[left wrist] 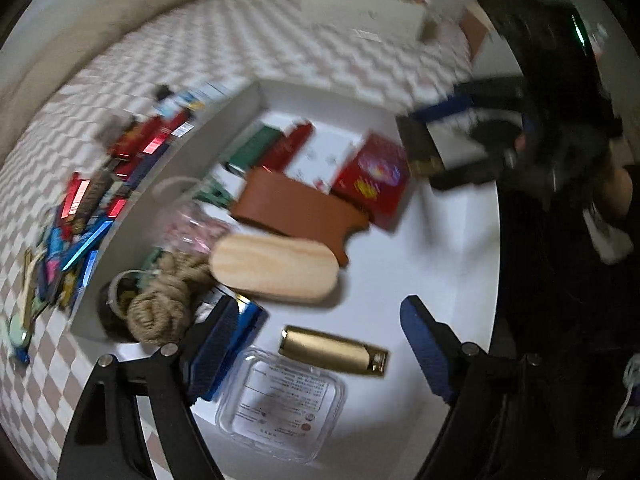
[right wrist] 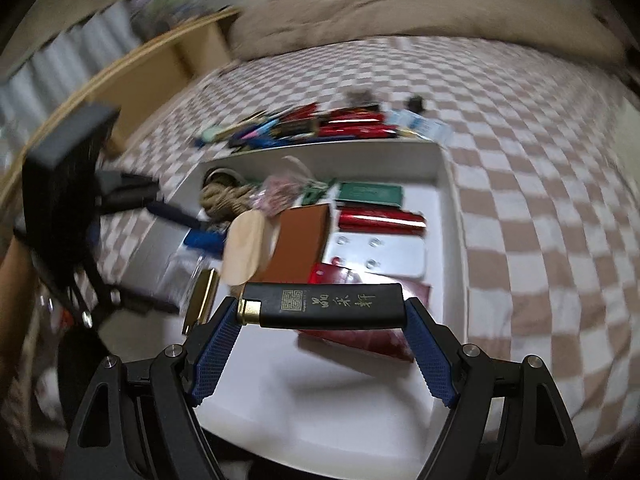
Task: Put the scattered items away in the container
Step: 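Open the left tool to drop the gold lighter into the tray, then lower the black lighter into the tray beside the gold lighter with the right tool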
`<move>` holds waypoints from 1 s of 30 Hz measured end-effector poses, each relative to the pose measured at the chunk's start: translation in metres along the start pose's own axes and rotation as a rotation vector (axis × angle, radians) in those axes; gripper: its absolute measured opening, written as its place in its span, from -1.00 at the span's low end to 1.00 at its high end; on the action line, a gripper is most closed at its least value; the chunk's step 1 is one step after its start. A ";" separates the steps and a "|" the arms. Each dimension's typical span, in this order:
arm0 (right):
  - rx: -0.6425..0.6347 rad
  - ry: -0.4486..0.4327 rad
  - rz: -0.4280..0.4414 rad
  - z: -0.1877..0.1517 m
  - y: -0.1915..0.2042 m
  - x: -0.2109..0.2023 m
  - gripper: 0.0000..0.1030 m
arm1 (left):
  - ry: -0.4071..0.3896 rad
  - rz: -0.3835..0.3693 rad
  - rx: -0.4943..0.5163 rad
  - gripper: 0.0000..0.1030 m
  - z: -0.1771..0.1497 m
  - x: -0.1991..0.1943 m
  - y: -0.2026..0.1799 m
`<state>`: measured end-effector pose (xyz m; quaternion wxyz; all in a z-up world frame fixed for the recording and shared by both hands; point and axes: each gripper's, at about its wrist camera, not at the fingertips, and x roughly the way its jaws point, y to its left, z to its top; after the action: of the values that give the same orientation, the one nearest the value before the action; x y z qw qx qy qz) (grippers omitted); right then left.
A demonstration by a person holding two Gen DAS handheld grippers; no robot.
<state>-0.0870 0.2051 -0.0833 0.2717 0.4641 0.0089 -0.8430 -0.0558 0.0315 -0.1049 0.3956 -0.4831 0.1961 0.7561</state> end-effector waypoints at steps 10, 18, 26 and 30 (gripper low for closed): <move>-0.203 0.057 0.019 0.014 0.030 0.009 0.58 | -0.340 0.119 -0.437 0.62 0.013 -0.028 0.043; -0.464 0.172 -0.001 0.018 0.053 0.027 0.58 | -0.466 0.259 -0.668 0.62 -0.005 -0.025 0.059; -0.941 0.244 -0.061 0.008 0.106 0.048 0.58 | -0.515 0.258 -0.850 0.62 -0.042 -0.035 0.082; -1.154 0.281 -0.087 -0.010 0.127 0.065 0.58 | -0.525 0.334 -0.907 0.62 -0.062 -0.046 0.090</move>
<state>-0.0475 0.0703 -0.1099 0.4413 0.3478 0.5208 -0.6427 -0.0804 -0.0846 -0.0999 0.0580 -0.3624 -0.1806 0.9125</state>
